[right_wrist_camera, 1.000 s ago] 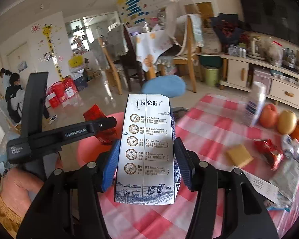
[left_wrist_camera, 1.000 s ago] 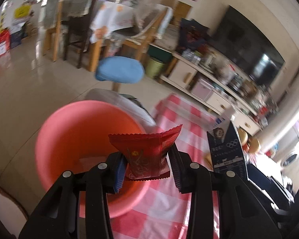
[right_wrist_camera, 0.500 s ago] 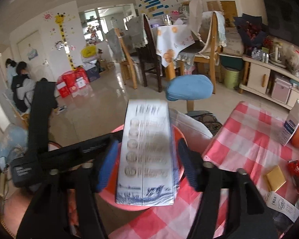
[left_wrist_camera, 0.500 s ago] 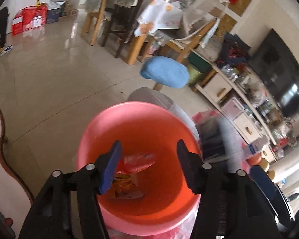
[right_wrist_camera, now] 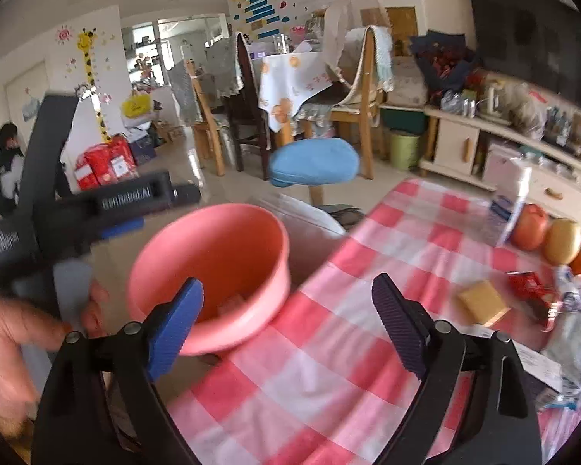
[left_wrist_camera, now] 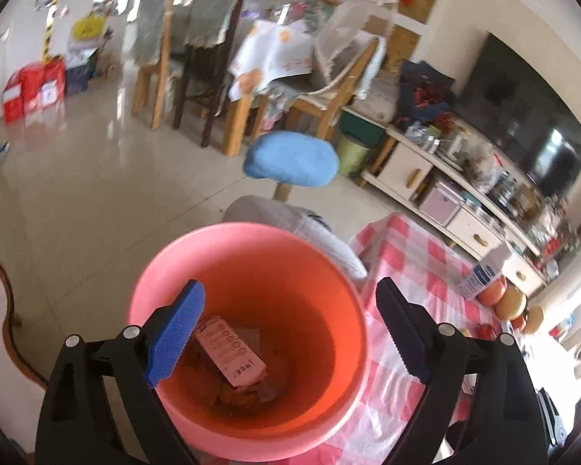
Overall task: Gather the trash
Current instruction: 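Carry the packet and carton to the pink bucket and open both tools, then move both open tools back over the table items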
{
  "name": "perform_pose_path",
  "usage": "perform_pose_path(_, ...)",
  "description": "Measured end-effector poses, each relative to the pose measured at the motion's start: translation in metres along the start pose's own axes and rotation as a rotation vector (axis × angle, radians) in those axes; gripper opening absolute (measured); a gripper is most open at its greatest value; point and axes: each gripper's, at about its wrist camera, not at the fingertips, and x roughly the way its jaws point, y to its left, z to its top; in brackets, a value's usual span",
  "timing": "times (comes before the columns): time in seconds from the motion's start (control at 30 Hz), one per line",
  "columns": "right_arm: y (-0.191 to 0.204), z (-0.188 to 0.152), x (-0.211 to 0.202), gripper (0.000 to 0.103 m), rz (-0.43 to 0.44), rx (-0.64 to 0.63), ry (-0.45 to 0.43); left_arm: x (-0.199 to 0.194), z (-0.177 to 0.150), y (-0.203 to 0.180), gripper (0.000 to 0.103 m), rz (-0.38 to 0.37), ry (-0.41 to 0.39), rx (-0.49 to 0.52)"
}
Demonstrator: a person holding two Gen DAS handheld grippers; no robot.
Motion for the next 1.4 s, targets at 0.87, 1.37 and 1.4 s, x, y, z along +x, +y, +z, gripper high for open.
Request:
perform_pose_path(0.87, -0.041, -0.057, -0.082, 0.099, -0.222, -0.111, -0.057, -0.019, -0.037, -0.131, 0.089, -0.084, 0.076, 0.361)
perform_pose_path(1.37, -0.070, -0.069, -0.103, 0.099, -0.220, -0.056, -0.072, -0.020, -0.051, -0.176, 0.089, -0.093, 0.084, 0.441)
perform_pose_path(1.4, -0.073, -0.069, -0.105, 0.099, -0.220, -0.054, -0.074, -0.019, -0.053, -0.179, 0.089, -0.090, 0.083, 0.445)
